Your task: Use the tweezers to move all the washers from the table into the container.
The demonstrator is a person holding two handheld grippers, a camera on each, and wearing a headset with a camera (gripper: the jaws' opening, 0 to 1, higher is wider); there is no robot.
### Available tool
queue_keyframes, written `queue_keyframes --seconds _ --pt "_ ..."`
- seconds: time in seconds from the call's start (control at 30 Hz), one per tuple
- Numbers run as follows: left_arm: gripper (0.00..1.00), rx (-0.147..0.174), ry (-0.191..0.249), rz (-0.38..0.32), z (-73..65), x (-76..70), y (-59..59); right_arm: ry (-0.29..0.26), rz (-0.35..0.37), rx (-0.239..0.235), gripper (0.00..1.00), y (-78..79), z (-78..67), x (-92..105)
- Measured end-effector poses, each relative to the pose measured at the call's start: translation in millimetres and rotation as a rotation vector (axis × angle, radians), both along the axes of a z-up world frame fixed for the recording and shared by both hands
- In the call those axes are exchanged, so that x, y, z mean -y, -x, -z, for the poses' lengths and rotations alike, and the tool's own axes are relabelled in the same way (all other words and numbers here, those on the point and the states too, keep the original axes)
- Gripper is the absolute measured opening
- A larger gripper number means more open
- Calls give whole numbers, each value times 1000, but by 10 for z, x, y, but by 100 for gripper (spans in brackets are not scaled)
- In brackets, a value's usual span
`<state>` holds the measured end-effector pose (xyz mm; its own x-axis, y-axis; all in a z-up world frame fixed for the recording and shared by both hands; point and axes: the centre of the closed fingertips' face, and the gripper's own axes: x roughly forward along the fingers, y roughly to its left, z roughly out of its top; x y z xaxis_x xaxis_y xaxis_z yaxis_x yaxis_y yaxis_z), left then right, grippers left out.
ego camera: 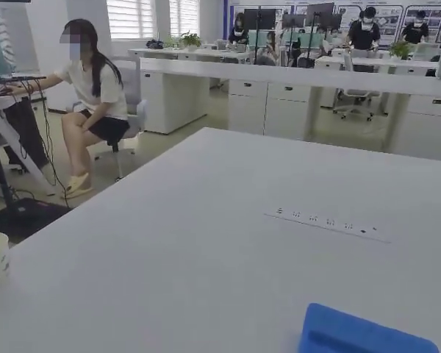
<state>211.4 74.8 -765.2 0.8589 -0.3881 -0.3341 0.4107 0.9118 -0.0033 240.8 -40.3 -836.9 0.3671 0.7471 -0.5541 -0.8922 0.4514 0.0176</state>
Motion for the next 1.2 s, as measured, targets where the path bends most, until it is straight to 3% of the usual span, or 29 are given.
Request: queue_keyframes --seconds 0.03,0.17,0.3,0.73,1.2 --pt "72 -2 3 0 2 1 2 -22 21 -2 3 -8 -4 -7" --pt "71 -22 -4 8 48 24 10 6 -4 23 3 -25 -1 -14" --pt "71 -31 -14 15 67 43 25 -10 -3 11 3 -25 -7 -7" --pt "74 -10 16 -3 -2 19 31 -43 15 -50 3 27 -39 -18" --pt "74 -14 24 -2 -4 24 32 -138 -15 -68 3 -82 -340 -232"
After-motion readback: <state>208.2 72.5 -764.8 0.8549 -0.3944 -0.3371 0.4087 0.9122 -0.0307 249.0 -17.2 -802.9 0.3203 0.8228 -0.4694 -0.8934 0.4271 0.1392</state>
